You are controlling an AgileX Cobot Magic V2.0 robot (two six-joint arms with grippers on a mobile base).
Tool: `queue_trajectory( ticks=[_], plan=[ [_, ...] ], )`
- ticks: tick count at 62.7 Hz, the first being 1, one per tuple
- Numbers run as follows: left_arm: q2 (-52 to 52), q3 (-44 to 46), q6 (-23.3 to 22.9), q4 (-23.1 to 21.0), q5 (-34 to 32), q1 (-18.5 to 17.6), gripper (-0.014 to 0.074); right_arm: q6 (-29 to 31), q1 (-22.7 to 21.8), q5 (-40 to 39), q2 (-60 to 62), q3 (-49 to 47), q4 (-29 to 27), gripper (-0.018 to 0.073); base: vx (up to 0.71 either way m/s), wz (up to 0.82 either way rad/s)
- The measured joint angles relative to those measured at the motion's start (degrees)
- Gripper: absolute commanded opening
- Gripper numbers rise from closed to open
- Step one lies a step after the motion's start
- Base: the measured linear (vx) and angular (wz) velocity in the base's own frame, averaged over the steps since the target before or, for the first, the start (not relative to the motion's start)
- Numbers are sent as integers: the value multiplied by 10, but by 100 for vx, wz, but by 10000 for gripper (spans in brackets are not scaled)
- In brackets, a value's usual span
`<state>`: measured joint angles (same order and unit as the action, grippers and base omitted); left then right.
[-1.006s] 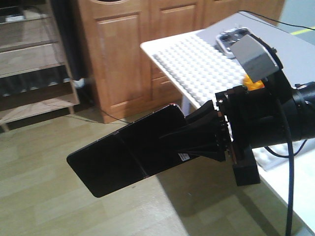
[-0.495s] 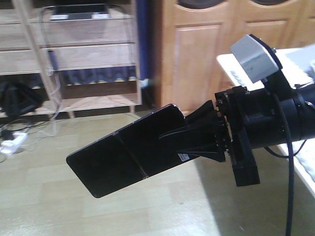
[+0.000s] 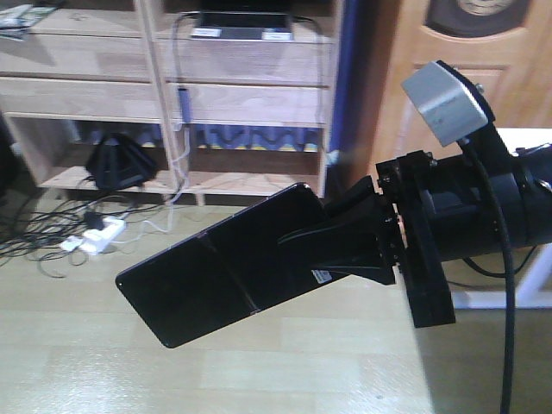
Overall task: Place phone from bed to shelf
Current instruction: 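Keep holding the phone while turning toward the wooden shelf unit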
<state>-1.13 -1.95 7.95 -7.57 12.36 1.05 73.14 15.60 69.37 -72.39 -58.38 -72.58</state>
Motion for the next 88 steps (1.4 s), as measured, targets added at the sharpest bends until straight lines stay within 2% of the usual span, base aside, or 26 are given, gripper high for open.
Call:
queue_trajectory(
  ticks=[31,88],
  plan=[
    [0,0,0,0,0,0,1,0,0,0,0,0,0,-1,17,25],
    [0,0,0,0,0,0,1,0,0,0,0,0,0,-1,23,8]
  ],
)
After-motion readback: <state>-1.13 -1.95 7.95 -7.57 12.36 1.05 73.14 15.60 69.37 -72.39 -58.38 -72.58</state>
